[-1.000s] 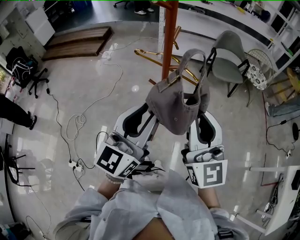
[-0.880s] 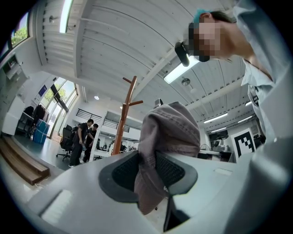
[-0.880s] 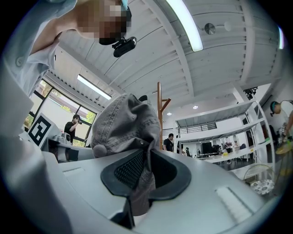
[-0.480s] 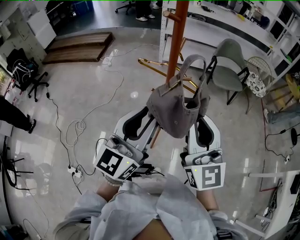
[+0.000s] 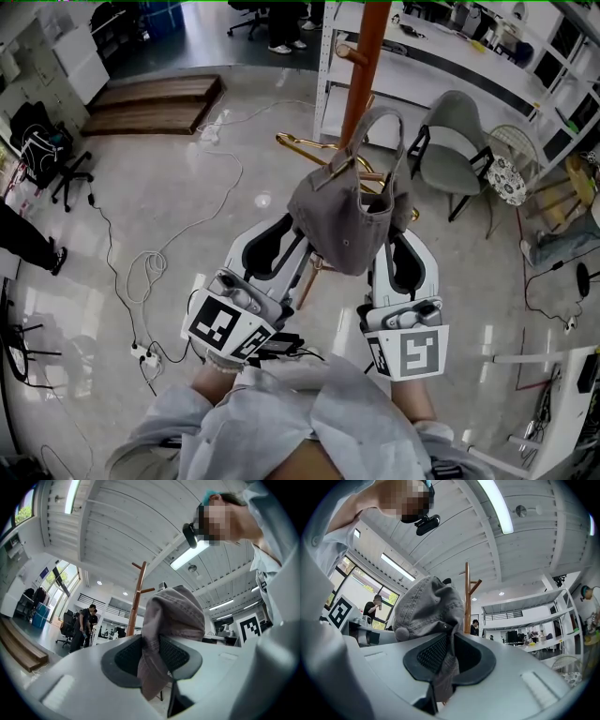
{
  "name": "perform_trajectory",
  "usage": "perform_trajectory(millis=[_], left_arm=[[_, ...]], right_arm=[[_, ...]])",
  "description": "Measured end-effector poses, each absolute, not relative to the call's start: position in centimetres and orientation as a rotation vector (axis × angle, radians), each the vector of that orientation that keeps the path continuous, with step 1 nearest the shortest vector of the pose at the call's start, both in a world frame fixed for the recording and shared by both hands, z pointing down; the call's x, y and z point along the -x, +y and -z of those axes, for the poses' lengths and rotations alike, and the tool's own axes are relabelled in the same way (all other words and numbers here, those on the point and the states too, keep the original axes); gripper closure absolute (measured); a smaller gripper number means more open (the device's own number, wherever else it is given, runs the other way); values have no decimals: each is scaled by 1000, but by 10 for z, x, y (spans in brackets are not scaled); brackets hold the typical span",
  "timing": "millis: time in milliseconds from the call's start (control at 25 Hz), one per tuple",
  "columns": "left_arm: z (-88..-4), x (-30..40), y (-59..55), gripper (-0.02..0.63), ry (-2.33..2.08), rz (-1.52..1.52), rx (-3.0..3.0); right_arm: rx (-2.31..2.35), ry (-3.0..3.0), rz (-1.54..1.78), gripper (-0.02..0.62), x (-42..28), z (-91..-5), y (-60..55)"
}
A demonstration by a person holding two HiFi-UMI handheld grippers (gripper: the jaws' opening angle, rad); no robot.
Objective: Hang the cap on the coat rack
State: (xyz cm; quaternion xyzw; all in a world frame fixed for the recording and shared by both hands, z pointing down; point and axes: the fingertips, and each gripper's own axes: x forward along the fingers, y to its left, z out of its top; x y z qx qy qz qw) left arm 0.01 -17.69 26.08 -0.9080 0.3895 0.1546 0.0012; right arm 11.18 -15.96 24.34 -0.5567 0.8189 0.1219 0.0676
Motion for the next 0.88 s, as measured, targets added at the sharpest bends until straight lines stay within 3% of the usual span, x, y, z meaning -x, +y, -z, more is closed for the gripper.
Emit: perform_trajectory(millis=[880], left_arm=[[-239,22,-229,488,1210,-564,2832]], right_arm=[[1687,2496,-429,541,-89,-217,-214]])
